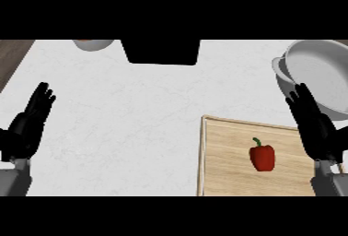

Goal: Pick the bell pepper from the tray and place it in the pot

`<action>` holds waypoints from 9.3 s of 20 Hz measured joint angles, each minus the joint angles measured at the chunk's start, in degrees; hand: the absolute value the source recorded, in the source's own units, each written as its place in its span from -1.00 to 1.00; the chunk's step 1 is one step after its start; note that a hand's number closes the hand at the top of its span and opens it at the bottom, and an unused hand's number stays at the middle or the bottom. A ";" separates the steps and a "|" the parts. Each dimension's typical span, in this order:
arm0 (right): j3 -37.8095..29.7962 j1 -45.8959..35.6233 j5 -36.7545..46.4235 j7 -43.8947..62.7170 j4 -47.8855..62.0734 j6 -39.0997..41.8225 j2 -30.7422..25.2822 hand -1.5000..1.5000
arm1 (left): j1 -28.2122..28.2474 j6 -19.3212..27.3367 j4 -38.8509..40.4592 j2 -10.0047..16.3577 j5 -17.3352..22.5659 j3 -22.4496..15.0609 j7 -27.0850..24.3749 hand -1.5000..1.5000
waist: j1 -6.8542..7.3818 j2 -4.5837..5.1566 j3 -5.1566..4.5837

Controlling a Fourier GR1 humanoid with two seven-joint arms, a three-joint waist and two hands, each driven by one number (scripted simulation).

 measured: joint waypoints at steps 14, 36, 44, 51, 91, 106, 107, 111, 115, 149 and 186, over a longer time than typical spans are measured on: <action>9.42 -2.39 18.05 -19.00 -8.14 11.69 -10.27 -1.00 | -1.91 4.99 -9.42 -8.50 1.34 -6.76 13.72 0.00 | -2.00 -1.45 1.40; -0.24 5.94 23.80 6.23 -34.86 30.54 -40.13 -1.00 | -0.13 9.09 -20.53 -10.69 -2.47 -9.68 23.46 0.00 | -1.64 -0.84 1.26; 5.69 1.24 28.01 17.35 -33.81 35.28 -33.77 -1.00 | -1.68 8.73 -21.11 -12.18 -3.87 -8.56 26.00 0.00 | -1.18 -0.72 1.32; 8.99 1.23 37.12 18.92 -30.62 38.80 -29.35 -1.00 | -0.11 7.21 -21.54 -13.29 -4.82 -7.58 25.66 0.00 | -1.38 -0.74 1.36; 14.31 -2.06 73.24 18.83 -11.96 42.00 -3.08 -1.00 | 0.56 1.55 -22.81 -20.73 -12.10 -2.61 28.16 0.00 | -1.44 -0.74 1.37; 14.26 -3.08 78.55 9.28 -5.76 37.59 1.83 1.00 | 0.23 0.03 -24.64 -21.45 -13.04 -0.65 30.08 0.00 | -1.44 -0.77 1.35; 14.05 -3.33 78.86 8.54 -5.59 37.49 2.03 1.00 | -0.15 0.08 -23.98 -21.72 -13.17 -0.52 30.08 0.00 | -1.46 -0.77 1.35; 12.88 -2.87 80.09 5.71 -5.68 36.70 2.43 1.00 | 0.14 -1.20 -23.13 -21.63 -12.82 0.75 28.99 0.00 | -1.51 -0.78 1.33; 7.75 -1.67 79.28 4.29 -5.16 35.28 0.93 1.00 | 0.46 -1.58 -22.84 -21.93 -13.02 0.88 28.75 0.00 | -1.71 -0.77 1.37; -35.94 -21.15 57.09 0.23 9.71 25.55 -28.68 1.00 | -0.10 -1.96 -23.59 -22.74 -13.99 0.51 30.11 0.00 | -1.10 -0.73 1.32; -40.09 -50.38 52.44 -8.21 62.72 6.41 -23.03 -1.00 | -0.64 -2.74 -22.93 -24.21 -14.82 -0.22 28.89 0.00 | 0.60 0.21 1.55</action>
